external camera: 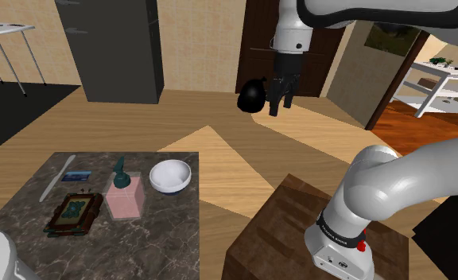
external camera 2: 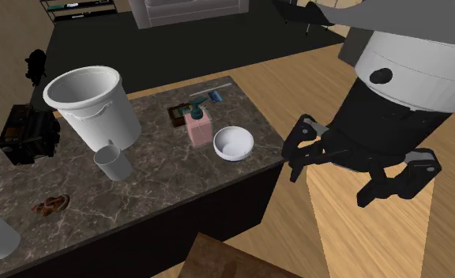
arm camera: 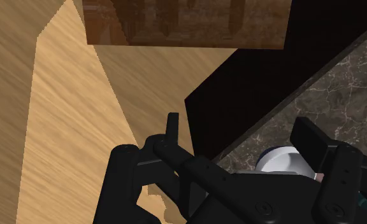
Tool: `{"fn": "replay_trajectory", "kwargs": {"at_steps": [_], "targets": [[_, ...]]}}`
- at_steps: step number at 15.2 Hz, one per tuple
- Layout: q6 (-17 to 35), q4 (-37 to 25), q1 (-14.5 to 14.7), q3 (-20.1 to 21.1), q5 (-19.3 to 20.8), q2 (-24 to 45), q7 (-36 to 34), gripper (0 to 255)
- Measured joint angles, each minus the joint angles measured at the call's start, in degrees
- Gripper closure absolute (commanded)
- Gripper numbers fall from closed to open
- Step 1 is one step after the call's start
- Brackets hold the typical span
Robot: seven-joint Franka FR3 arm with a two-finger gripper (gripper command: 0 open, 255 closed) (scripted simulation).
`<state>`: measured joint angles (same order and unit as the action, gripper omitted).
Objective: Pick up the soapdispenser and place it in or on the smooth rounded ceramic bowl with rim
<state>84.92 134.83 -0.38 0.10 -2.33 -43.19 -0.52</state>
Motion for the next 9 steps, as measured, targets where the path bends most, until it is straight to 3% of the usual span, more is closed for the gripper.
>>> {"fn": "replay_trajectory", "kwargs": {"at_steps": [2, 9], "targets": [[0.52, 0.36, 0.17, 0.57, -0.40, -0.04, -0.66, 0], [9.42, 0.42, 2.15, 8.17, -4.78, 6.09, -9.37, 0]]}}
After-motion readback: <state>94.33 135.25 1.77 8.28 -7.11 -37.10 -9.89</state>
